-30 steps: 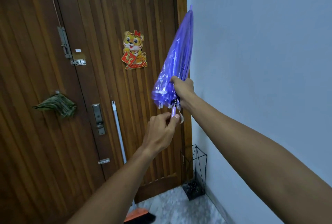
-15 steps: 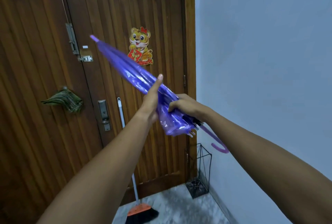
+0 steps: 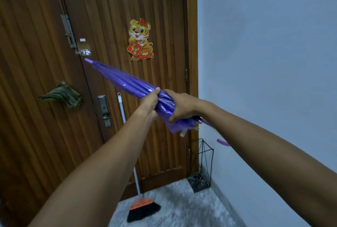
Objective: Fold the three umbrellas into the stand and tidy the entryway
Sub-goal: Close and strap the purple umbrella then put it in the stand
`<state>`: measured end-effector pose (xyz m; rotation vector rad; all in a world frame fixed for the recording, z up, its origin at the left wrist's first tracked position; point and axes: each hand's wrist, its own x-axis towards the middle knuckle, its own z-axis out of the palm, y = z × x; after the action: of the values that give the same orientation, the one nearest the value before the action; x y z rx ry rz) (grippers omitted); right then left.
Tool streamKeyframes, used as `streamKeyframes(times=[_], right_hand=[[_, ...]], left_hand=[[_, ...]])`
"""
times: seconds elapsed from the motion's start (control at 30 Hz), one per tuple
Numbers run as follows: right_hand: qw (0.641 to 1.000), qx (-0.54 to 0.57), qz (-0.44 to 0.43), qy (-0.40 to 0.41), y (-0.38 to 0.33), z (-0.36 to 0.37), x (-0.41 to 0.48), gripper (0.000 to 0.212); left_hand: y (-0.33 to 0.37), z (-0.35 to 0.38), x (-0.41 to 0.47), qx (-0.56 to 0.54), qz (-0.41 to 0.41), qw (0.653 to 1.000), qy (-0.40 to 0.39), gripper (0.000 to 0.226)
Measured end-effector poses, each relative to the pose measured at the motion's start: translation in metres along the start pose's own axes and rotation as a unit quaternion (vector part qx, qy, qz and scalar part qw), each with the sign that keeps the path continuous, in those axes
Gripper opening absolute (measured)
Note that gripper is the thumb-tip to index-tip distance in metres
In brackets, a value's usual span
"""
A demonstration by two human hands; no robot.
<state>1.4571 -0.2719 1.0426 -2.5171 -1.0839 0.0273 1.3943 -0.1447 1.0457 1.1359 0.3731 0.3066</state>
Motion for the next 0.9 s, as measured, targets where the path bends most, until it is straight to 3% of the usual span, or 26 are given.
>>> streamKeyframes(times=[0.07,0.13,0.17,0.23,0.27,0.3,0.37,0.43,0.47,0.53,0.6,0.67,0.73,0.83,0.9], right_hand=[[0.999,-0.032,0.031,0.007,0.001,-0.007,0.000,0.083],[0.998,-0.010,0.066,0.007,0.002,-0.020,0.002,0.061],[0.996,0.005,0.083,-0.009,0.002,-0.029,0.002,0.055],[0.990,0.001,0.118,-0.083,0.001,-0.049,-0.001,0.050],[0.982,-0.013,0.134,-0.131,0.001,-0.056,-0.004,0.050],[0.973,-0.029,0.146,-0.177,-0.003,-0.061,-0.007,0.051],[0.952,-0.058,0.152,-0.259,-0.014,-0.060,-0.009,0.052],[0.934,-0.070,0.143,-0.319,-0.030,-0.052,-0.006,0.053],[0.930,-0.071,0.139,-0.332,-0.038,-0.050,-0.005,0.053],[0.932,-0.077,0.137,-0.327,-0.052,-0.050,-0.005,0.051],[0.950,-0.123,0.106,-0.268,-0.059,-0.049,-0.005,0.048],[0.966,-0.216,0.049,-0.131,-0.061,-0.044,-0.005,0.046],[0.961,-0.269,-0.018,0.068,-0.059,-0.032,-0.005,0.054],[0.938,-0.098,-0.078,0.324,-0.051,-0.014,-0.008,0.061],[0.917,0.070,-0.057,0.389,-0.046,-0.004,-0.008,0.055]], left_hand=[[-0.002,-0.006,-0.007,0.100,0.040,0.994,-0.008,0.033],[-0.008,-0.017,-0.013,0.253,0.150,0.955,0.031,0.038],[-0.012,-0.027,-0.012,0.351,0.219,0.906,0.088,0.049],[-0.021,-0.042,-0.013,0.525,0.389,0.730,0.199,0.054],[-0.028,-0.045,-0.018,0.580,0.459,0.647,0.186,0.053],[-0.036,-0.047,-0.023,0.623,0.491,0.596,0.130,0.061],[-0.054,-0.045,-0.030,0.683,0.462,0.566,0.002,0.096],[-0.069,-0.045,-0.031,0.690,0.422,0.588,-0.018,0.111],[-0.072,-0.046,-0.028,0.671,0.420,0.611,0.005,0.102],[-0.070,-0.049,-0.025,0.641,0.424,0.638,0.045,0.058],[-0.063,-0.055,-0.022,0.632,0.385,0.671,0.047,0.021],[-0.056,-0.062,-0.017,0.613,0.318,0.722,0.033,0.012],[-0.049,-0.071,-0.012,0.570,0.234,0.787,0.015,0.016],[-0.035,-0.079,-0.011,0.410,0.141,0.901,-0.007,0.025],[-0.028,-0.079,-0.015,0.315,0.117,0.942,0.002,0.019]])
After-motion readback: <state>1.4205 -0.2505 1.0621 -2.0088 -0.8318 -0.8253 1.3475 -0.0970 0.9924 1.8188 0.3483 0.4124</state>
